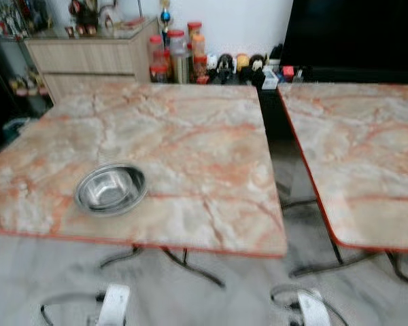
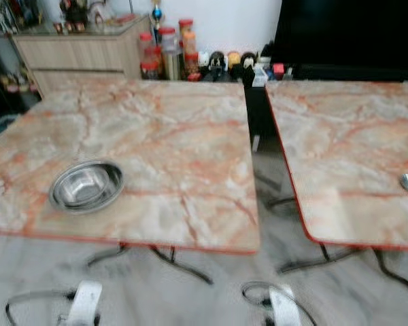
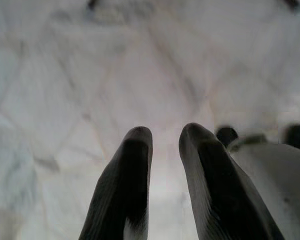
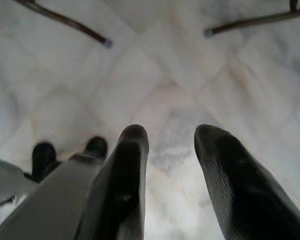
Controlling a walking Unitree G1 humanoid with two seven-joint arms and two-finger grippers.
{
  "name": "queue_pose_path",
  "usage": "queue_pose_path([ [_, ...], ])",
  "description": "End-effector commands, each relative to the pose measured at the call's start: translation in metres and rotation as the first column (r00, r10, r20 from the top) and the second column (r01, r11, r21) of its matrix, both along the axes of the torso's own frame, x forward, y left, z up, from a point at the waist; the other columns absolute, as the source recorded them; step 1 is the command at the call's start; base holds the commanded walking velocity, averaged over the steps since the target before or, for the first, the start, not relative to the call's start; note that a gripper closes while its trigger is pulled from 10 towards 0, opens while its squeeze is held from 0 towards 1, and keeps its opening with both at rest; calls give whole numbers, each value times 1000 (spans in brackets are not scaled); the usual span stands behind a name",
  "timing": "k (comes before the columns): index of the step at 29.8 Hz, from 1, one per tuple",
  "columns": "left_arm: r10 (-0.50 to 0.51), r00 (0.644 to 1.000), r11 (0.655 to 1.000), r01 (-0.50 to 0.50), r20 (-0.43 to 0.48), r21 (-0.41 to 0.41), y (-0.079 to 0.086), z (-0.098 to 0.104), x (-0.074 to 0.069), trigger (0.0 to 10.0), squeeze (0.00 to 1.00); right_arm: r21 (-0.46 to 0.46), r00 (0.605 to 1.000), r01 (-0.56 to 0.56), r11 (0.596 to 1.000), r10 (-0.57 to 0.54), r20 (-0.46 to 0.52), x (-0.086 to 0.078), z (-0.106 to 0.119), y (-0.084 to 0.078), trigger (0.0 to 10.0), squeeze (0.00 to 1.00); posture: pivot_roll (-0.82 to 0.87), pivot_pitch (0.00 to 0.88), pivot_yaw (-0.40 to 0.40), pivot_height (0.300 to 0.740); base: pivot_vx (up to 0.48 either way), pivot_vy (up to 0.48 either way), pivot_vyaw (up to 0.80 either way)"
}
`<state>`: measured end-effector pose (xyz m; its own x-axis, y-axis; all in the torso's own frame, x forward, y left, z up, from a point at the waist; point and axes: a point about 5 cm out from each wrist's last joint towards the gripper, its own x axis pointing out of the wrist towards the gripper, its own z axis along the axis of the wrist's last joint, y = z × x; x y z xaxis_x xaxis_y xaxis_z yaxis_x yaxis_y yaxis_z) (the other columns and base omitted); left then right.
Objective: Setting the table
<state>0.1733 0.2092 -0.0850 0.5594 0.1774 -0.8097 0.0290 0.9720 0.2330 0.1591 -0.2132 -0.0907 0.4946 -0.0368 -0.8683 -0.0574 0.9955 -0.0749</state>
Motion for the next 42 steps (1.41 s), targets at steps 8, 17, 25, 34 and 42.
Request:
queue_pose_path([
  [8, -15, 1000, 1000, 15, -13, -4, -5, -1, 0, 10000, 0, -16, 1000, -2, 1000, 3, 12, 4, 3, -5, 10000, 0, 23, 0, -1, 740, 0, -362, 0],
  [17, -10, 999, 1000, 10, -38, -1, 1, -4, -8, 10000, 0, -21, 1000, -6, 1000, 6, 7, 3, 2, -5, 10000, 0, 25, 0, 1, 740, 0, -358, 0],
  [25, -12, 999, 1000, 11, -52, -5, -2, -6, -13, 10000, 0, -16, 1000, 5, 1000, -5, 11, 2, 2, -5, 10000, 0, 23, 0, 2, 740, 0, -356, 0],
  [34, -12, 998, 1000, 11, -60, -7, -2, -7, -14, 10000, 0, -14, 1000, 4, 1000, -3, 11, 1, 2, -5, 10000, 0, 24, 0, 2, 740, 0, -152, 0],
  [42, 7, 999, 1000, -8, -48, -29, -1, -7, -14, 10000, 0, -11, 1000, 5, 1000, -5, 9, 0, 1, -4, 10000, 0, 23, 0, 6, 740, 0, 0, 0],
])
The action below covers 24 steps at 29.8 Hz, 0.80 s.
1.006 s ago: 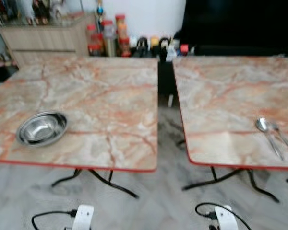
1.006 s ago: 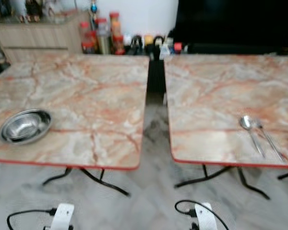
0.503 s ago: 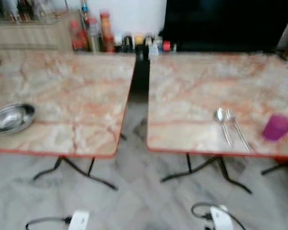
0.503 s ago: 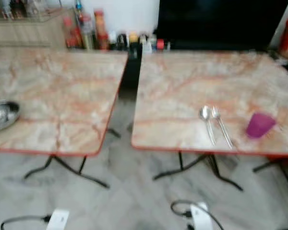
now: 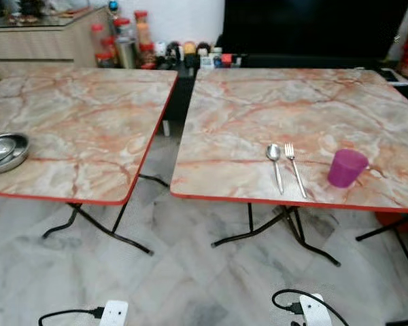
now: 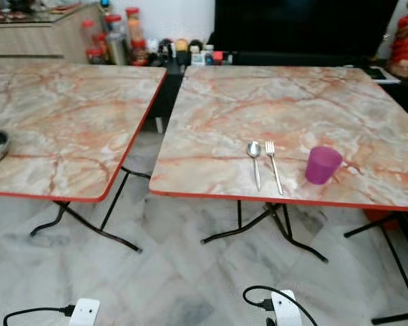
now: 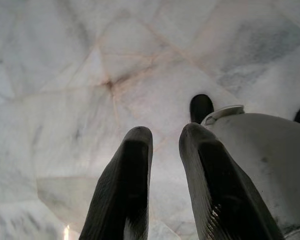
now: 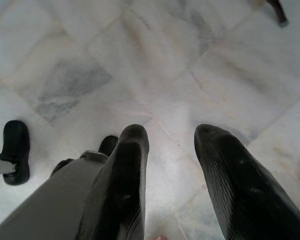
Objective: Setting the table
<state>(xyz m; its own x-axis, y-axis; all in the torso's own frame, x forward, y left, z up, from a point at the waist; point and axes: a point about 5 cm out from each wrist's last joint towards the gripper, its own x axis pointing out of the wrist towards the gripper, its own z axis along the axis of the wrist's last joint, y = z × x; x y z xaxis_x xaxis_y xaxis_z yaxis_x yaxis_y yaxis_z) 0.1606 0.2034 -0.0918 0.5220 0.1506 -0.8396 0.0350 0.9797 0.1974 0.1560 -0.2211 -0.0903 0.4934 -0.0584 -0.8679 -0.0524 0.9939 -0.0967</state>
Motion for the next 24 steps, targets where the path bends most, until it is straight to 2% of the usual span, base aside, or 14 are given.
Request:
queue_pose_path([
  [1, 3, 1000, 1000, -3, -7, 8, 4, 0, -2, 10000, 0, 11, 1000, 0, 1000, 0, 11, 3, 0, 4, 10000, 0, 23, 0, 6, 740, 0, 0, 0],
  [8, 10, 1000, 1000, -10, -10, 7, 4, 0, -1, 10000, 0, 10, 1000, -6, 1000, 6, 8, 3, 0, 4, 10000, 0, 24, 0, 6, 740, 0, 0, 0],
  [13, 17, 1000, 1000, -16, -8, 10, 5, 0, 0, 10000, 0, -16, 999, -52, 999, 52, -12, 4, 0, 4, 10000, 0, 22, 0, 7, 740, 0, 0, 0],
  [20, 22, 1000, 1000, -22, -3, 9, 4, 1, 1, 10000, 0, -20, 998, -58, 998, 57, -15, 4, 1, 4, 10000, 0, 24, 0, 5, 740, 295, 0, 0],
  [24, 22, 1000, 1000, -22, -4, 8, 3, 1, 1, 10000, 0, -32, 997, -70, 997, 69, -28, 4, 1, 3, 10000, 0, 23, 0, 6, 740, 314, 0, 503],
])
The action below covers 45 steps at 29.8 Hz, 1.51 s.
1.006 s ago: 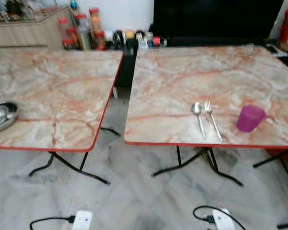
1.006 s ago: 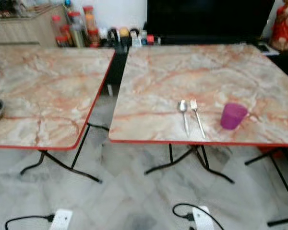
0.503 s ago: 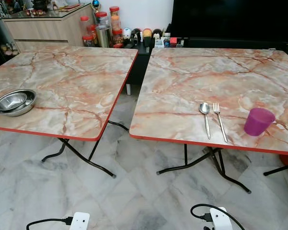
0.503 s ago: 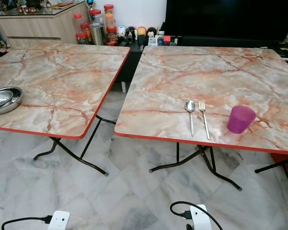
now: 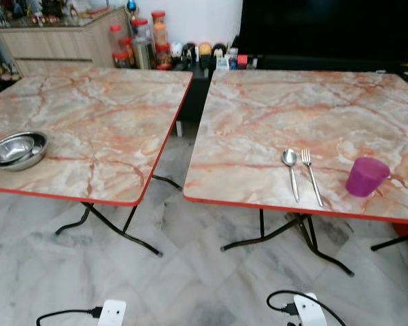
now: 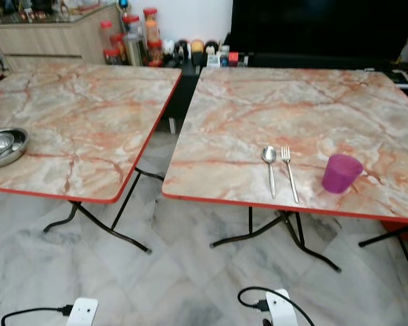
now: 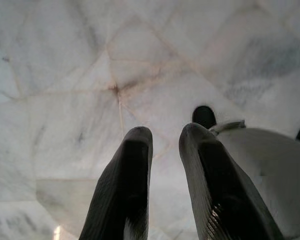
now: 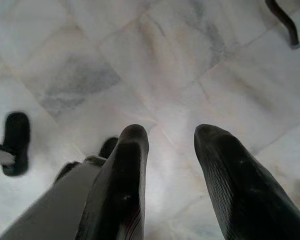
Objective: Setting the table
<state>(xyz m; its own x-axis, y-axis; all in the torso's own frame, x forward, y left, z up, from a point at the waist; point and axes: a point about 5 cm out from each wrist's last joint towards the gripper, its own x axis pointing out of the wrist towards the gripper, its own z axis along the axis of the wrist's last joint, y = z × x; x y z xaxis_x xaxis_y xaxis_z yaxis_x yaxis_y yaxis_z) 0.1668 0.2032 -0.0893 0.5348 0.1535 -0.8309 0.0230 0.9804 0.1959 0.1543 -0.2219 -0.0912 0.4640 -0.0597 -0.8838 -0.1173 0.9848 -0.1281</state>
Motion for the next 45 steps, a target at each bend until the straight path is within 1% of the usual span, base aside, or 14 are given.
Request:
queue_pose_path([
  [1, 14, 1000, 1000, -13, -22, 10, 3, -2, -5, 10000, 0, 3, 1000, -8, 1000, 8, 11, 6, 1, 4, 10000, 0, 23, 0, 6, 740, 319, 0, 519],
  [8, 14, 1000, 1000, -14, -22, 10, 3, -2, -5, 10000, 0, 6, 1000, -1, 1000, 1, 16, 6, 2, 4, 10000, 0, 23, 0, 6, 740, 316, 0, 460],
  [12, 16, 1000, 1000, -16, -22, 11, 5, -2, -6, 10000, 0, 10, 1000, 16, 1000, -16, 19, 5, 1, 4, 10000, 0, 25, 0, 5, 740, 318, 0, 0],
  [28, 8, 1000, 1000, -8, -20, 2, 3, -2, -5, 10000, 0, 14, 998, 52, 999, -52, 38, 6, 2, 4, 10000, 0, 16, 0, 6, 740, 0, 0, 0],
  [29, 9, 1000, 1000, -9, -22, 3, 2, -2, -5, 10000, 0, 25, 994, 93, 995, -95, 51, 6, 2, 4, 10000, 0, 14, 0, 7, 740, 0, 0, 0],
  [30, 9, 1000, 1000, -9, -22, 3, 2, -2, -5, 10000, 0, 25, 994, 93, 995, -95, 51, 6, 2, 4, 10000, 0, 14, 0, 7, 740, 0, 0, 0],
  [31, 10, 1000, 1000, -10, -22, 2, 2, -2, -5, 10000, 0, 38, 991, 121, 992, -123, 61, 6, 2, 4, 10000, 0, 13, 0, 7, 740, 0, 0, 0],
  [32, 12, 1000, 1000, -12, -21, 2, 2, -2, -5, 10000, 0, 61, 981, 169, 984, -174, 81, 6, 2, 4, 10000, 0, 9, 0, 8, 740, 0, 0, 0],
  [35, 13, 1000, 1000, -13, -21, 2, 2, -2, -5, 10000, 0, 73, 975, 196, 978, -202, 92, 7, 2, 5, 10000, 0, 3, 0, 11, 740, 0, 0, 0],
  [36, 12, 1000, 1000, -12, -22, 2, 3, -2, -5, 10000, 0, 86, 967, 224, 971, -233, 103, 7, 2, 5, 10000, 0, 1, 0, 13, 740, 0, 0, 0],
  [40, 10, 1000, 1000, -10, -24, 4, 4, -2, -5, 10000, 0, 79, 960, 235, 969, -244, 135, 9, 4, 4, 10000, 0, -6, 0, 17, 740, 0, 0, 0],
  [43, 9, 1000, 1000, -9, -23, 8, 6, -1, -4, 10000, 0, 69, 948, 249, 966, -258, 185, 12, 7, 3, 10000, 0, -16, 0, 21, 740, 0, 0, 0],
  [45, 9, 1000, 1000, -9, -23, 8, 6, -1, -4, 10000, 0, 69, 948, 249, 966, -258, 185, 12, 7, 3, 10000, 0, -16, 0, 21, 740, 0, 0, 0],
])
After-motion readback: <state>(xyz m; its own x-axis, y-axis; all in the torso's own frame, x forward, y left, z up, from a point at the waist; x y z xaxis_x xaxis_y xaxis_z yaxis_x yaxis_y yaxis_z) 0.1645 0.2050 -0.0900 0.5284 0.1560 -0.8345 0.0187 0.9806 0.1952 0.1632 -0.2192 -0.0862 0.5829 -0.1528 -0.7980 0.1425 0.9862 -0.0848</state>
